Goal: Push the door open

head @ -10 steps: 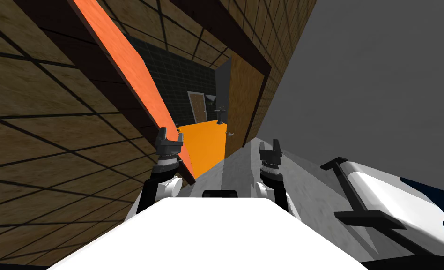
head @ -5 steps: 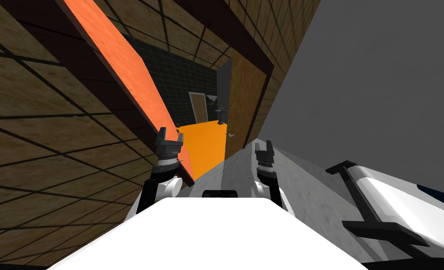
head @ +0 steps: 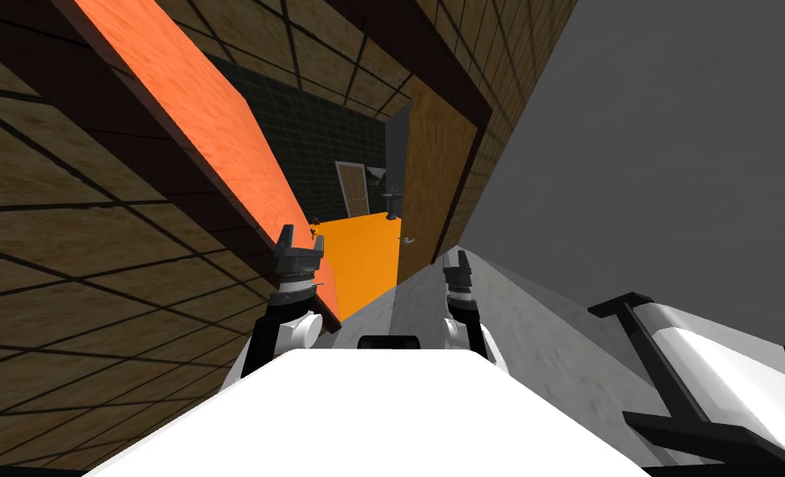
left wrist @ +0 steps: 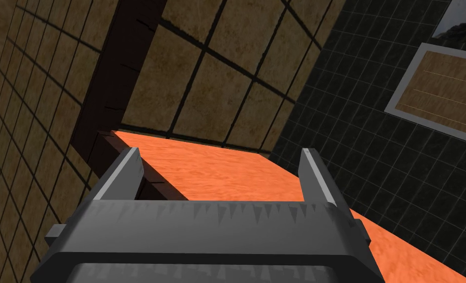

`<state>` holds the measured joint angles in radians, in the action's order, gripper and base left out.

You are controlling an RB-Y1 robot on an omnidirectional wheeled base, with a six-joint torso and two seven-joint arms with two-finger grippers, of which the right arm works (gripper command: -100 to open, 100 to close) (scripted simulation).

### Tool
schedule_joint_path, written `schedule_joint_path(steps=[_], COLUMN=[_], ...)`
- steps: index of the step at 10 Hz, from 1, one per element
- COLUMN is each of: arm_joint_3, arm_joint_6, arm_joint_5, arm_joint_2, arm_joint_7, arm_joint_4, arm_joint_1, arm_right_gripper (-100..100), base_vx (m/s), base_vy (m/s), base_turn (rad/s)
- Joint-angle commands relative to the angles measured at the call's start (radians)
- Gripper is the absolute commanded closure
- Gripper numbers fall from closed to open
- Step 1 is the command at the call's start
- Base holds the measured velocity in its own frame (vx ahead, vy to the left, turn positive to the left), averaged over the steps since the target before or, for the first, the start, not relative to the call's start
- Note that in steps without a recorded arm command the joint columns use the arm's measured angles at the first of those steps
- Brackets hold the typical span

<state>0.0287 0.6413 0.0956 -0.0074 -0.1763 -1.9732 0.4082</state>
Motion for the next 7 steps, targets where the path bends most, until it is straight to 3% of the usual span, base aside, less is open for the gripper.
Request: schedule_joint_path(steps=[1, 6, 7], arm_joint_3=[0.0, -0.014, -0.014], arm_joint_6=[0.01, 0.039, 0.039], arm_joint_5=[0.002, 0.032, 0.032], arm_joint_2=[-0.004, -0.029, -0.029], arm_joint_7=[-0.003, -0.021, -0.021], arm_joint_4=[0.036, 0.202, 0.218], arm_joint_1=[-0.01, -0.089, -0.089], arm_right_gripper=[-100, -100, -100], base_vx=[0.058, 0.081, 0.069], base_vy=[-0.044, -0.067, -0.069], base_turn=[0.02, 0.057, 0.018])
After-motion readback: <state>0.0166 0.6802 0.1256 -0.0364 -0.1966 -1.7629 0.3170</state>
